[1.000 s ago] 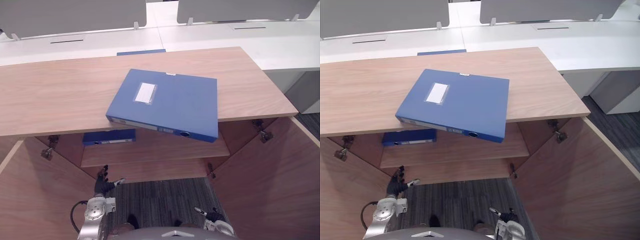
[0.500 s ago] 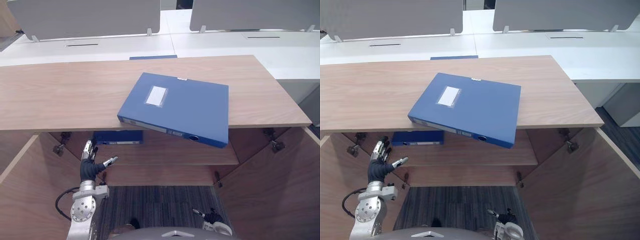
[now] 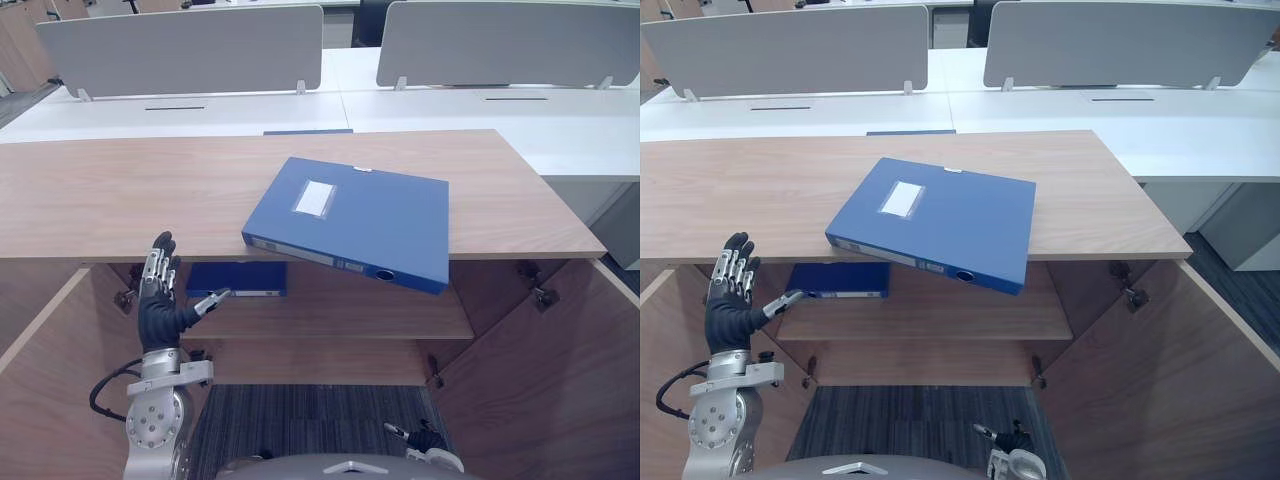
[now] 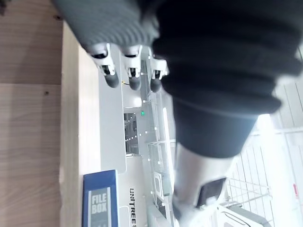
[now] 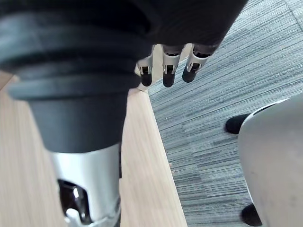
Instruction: Walk over to the cabinet, pick up the folder, carry it to the office cabinet, place the folder inside the office cabinet, then close the office cabinet door
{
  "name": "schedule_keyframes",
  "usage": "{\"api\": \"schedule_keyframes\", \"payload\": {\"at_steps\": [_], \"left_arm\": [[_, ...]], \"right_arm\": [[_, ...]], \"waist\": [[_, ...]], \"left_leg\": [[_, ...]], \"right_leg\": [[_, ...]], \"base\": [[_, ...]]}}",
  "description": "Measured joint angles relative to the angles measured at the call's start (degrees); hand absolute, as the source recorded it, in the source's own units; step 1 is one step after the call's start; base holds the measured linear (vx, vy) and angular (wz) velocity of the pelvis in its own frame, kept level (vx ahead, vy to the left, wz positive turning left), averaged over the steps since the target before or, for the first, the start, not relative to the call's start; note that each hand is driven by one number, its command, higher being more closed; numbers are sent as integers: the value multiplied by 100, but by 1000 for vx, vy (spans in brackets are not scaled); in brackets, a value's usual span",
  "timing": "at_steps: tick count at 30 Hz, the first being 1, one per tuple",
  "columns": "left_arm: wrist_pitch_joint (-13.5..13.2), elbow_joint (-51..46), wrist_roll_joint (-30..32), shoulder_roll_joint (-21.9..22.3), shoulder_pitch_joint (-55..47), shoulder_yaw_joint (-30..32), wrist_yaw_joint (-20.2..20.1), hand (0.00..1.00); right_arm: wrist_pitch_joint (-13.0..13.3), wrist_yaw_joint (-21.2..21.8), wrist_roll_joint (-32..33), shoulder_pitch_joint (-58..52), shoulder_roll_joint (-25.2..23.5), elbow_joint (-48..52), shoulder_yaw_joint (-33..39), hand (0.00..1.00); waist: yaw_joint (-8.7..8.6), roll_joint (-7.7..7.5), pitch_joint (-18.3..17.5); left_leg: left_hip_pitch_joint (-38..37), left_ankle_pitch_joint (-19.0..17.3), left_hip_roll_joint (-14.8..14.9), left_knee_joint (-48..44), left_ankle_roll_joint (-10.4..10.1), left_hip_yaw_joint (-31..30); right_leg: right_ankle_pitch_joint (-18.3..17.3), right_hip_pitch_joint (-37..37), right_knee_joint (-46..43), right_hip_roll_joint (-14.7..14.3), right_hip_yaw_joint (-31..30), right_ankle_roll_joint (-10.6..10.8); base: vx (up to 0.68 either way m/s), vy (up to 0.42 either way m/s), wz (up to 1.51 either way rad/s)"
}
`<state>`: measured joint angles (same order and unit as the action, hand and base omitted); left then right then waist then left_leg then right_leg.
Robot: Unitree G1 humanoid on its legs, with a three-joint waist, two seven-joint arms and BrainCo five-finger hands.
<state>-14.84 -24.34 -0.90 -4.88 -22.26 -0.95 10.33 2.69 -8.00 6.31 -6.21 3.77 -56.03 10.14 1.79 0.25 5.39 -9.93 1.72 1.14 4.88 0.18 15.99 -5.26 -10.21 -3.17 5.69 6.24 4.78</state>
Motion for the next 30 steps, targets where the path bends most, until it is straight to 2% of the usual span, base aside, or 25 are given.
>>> {"api": "schedule_keyframes", "payload": {"at_steps": [3, 8, 10, 15, 20, 23, 30], "left_arm": [[21, -1, 648, -373, 344, -260, 179, 0], [41, -11, 1775, -1035, 1310, -959, 209, 0], [41, -10, 2061, -1138, 1625, -1242, 211, 0], [69, 28, 2852, -1216, 2189, -1761, 335, 0], [115, 431, 3610, -1457, 2683, -2381, 439, 0], [226, 846, 4056, -1467, 2850, -2573, 444, 0], [425, 1381, 4768, -1460, 3135, -2860, 545, 0]], "right_arm": [[8, 1, -8, 63, 121, -133, -88, 0], [7, 0, -219, 21, 315, -251, -228, 0], [-12, -1, -221, 17, 376, -368, -308, 0], [-20, -7, -221, -49, 412, -509, -318, 0], [-37, -11, -221, -32, 426, -543, -326, 0], [-38, -12, -221, -29, 426, -544, -326, 0], [-40, -15, -221, -19, 425, -563, -324, 0]], "waist": [[-27, 12, -12], [-218, 30, -84], [-251, 42, -114], [-425, 97, -147], [-471, 83, -158], [-530, 70, -196], [-548, 54, -222]], "left_leg": [[-26, 0, 4, 1, -1, 50], [-26, 3, -1, 1, 4, 148], [-31, 2, 1, 1, 4, 208], [-24, -4, 2, 2, -4, 345], [-31, -5, -25, 7, -1, 329], [-26, -13, -39, 8, 10, 328], [-19, -38, -53, 6, 31, 332]], "right_leg": [[9, 6, 10, -3, -64, 7], [75, 36, 62, -1, -163, 10], [88, 59, 72, -4, -230, 8], [132, 160, 87, -18, -409, 11], [123, 149, 139, -20, -405, -54], [143, 136, 197, -13, -415, -81], [188, 133, 281, -7, -465, -76]], "base": [[-35, 12, -9], [-10, 17, -9], [3, 18, -15], [-3, 14, -20], [-1, 0, -1], [1, 2, -1], [7, 0, -3]]}}
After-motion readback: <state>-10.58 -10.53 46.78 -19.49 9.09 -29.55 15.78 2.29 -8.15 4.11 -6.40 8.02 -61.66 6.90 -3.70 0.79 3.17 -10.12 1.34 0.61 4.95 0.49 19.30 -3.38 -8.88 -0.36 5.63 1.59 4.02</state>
